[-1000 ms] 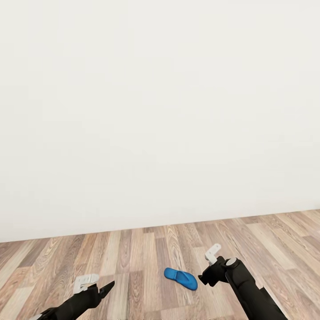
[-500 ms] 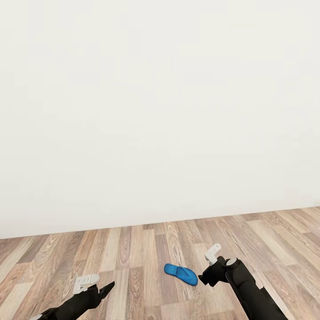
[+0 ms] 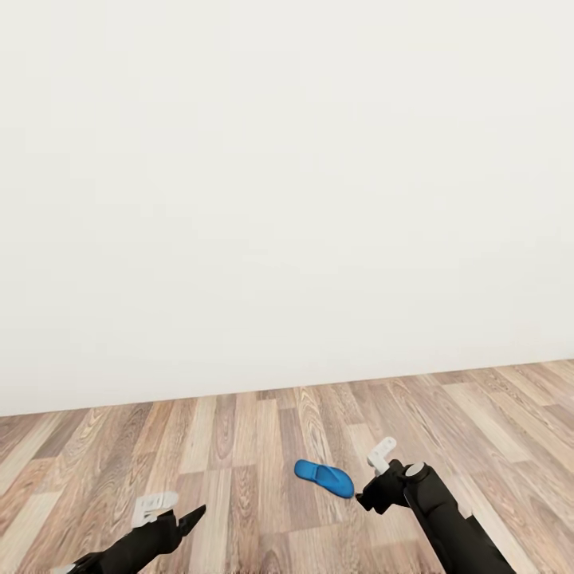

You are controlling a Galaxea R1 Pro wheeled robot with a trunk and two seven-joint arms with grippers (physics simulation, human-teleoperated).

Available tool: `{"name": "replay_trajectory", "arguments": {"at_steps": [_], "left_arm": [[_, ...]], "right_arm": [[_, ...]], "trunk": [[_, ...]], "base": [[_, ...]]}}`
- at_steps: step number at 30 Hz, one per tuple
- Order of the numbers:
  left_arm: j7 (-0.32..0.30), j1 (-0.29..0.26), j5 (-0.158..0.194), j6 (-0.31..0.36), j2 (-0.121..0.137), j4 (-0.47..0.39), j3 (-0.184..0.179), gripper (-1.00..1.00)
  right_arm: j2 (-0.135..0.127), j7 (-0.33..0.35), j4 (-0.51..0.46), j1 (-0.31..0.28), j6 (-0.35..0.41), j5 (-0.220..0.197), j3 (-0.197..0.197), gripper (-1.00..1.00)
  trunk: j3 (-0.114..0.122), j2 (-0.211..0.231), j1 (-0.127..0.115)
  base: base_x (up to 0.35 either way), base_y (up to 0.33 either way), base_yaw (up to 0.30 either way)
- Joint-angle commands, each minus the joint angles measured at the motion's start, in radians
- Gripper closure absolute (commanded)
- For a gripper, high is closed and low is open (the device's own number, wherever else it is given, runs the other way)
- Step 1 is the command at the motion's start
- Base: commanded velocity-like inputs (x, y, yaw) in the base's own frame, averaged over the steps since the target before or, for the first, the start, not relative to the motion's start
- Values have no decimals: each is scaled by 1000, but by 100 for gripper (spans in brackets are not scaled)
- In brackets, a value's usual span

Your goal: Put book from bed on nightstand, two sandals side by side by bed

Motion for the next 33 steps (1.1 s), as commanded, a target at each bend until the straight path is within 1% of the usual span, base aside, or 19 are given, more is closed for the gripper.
{"name": "replay_trajectory", "arguments": {"at_steps": [1,23,33], "left_arm": [[-2,-1,7,8,0,0,1,-100],[-1,-1,8,8,0,0,1,-100],[-1,-1,9,8,0,1,2,-100]], "right_arm": [[0,8,-1,-1,2,10,1,-100],[0,8,-1,-1,2,10,2,-100],[0,8,19,-1,2,15,4,-100]], "trunk": [[-5,-1,0],[-90,-6,10],[-129,-8,15]], "base": [[0,0,0],[0,0,0],[0,0,0]]}}
